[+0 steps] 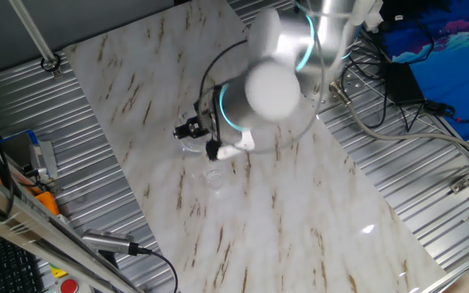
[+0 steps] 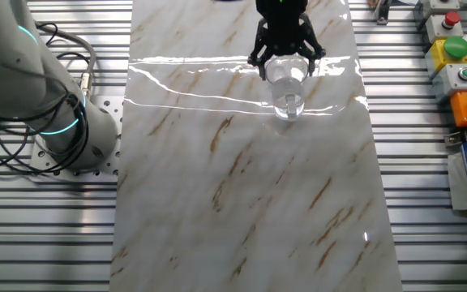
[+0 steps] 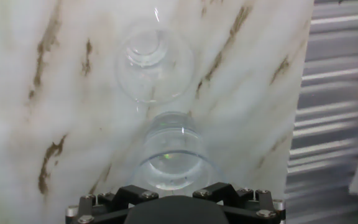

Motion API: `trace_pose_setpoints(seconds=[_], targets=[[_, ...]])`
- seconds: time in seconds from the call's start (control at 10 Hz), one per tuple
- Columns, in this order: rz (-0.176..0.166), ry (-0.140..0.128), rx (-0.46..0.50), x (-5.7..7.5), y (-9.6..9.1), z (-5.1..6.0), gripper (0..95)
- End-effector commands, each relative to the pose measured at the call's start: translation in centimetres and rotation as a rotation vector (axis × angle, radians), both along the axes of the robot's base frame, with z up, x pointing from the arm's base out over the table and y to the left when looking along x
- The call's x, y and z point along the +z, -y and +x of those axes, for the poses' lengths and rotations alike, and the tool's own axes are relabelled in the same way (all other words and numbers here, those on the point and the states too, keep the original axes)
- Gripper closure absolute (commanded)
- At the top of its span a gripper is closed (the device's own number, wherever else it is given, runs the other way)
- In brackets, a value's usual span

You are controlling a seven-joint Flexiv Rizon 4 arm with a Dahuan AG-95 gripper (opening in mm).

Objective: Pour the water from one cup into another empty cup

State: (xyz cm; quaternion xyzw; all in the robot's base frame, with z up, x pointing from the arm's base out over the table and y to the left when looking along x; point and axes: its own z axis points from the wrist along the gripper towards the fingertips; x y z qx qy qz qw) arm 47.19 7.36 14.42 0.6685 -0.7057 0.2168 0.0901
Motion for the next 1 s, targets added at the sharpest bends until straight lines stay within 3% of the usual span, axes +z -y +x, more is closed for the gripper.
trace_pose_setpoints(seconds=[0.1, 0.5, 1.0], targets=[[0.086, -0.028, 0.040, -0.2, 0.5, 0.1, 95.0], [0.147, -0.059, 0.074, 0.1, 2.0, 0.6, 95.0], [0.186, -0.075, 0.104, 0.1, 3.7, 1.2, 95.0]])
